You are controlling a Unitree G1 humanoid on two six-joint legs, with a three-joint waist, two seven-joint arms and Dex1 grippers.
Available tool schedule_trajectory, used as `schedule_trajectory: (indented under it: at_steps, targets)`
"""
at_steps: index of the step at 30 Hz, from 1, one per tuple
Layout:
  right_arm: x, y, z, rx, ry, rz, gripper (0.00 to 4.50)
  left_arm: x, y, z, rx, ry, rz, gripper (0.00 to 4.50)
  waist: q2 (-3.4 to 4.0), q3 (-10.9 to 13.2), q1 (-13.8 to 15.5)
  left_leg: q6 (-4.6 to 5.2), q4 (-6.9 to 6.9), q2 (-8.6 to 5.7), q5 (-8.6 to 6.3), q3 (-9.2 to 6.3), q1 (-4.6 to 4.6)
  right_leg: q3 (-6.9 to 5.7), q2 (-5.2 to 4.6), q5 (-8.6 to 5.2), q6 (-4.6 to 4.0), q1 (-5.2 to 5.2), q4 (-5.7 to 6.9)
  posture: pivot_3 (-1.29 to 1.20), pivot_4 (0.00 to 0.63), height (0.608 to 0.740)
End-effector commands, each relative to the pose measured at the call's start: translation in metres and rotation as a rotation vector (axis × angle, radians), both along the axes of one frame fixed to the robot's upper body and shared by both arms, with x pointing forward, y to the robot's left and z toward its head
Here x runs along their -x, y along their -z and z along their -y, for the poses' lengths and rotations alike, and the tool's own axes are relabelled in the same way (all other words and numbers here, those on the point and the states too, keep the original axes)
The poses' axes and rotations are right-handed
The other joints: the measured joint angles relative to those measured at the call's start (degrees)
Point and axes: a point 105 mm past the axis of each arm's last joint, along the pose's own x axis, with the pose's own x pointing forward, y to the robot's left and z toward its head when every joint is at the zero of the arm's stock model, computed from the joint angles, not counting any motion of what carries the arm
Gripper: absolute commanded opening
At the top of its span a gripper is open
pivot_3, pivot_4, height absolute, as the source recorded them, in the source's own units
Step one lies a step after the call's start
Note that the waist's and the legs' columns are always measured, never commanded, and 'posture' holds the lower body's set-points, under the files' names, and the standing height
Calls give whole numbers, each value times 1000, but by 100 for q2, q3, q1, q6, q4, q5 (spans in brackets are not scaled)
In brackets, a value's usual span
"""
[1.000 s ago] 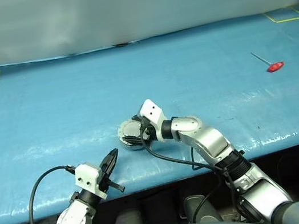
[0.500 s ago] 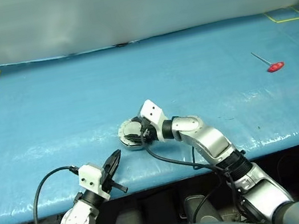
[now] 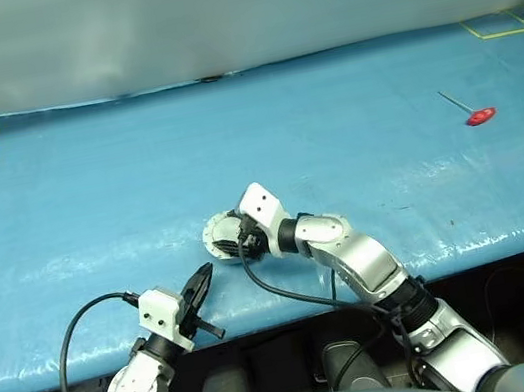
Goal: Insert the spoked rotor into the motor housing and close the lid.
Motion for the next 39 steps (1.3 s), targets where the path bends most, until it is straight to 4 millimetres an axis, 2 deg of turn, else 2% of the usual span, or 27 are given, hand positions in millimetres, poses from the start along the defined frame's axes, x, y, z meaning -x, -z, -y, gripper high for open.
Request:
schedule_trajectory:
  at_steps: [1,7,18,23,39]
  targets:
    - [5,0,-1,-9,-46,10,3040,1,-5,3,19,12,27,0,0,0,2,0,0,0,0,0,0,-1,0,0,0,0,-1,0,150,740]
    - [2,-3,3,-6,-87,37,3040,1,-5,4,23,13,23,0,0,0,4,1,-2,0,-1,0,-1,-2,0,0,0,1,-8,0,150,740]
    - [-3,-22,-2,-2,-117,77,3040,1,-4,5,27,18,19,0,1,2,3,2,-3,0,-2,-1,-5,-4,1,0,0,0,-9,0,150,740]
    - [-3,-24,-3,20,-136,86,3040,2,-3,6,28,28,15,0,1,2,5,2,-3,1,-2,-2,-5,-4,0,0,0,0,-8,0,150,740]
    - [1,-5,1,1,-134,93,3040,2,-2,5,27,30,8,0,2,3,6,1,-6,1,-2,-1,-6,-5,0,0,0,0,-15,0,150,740]
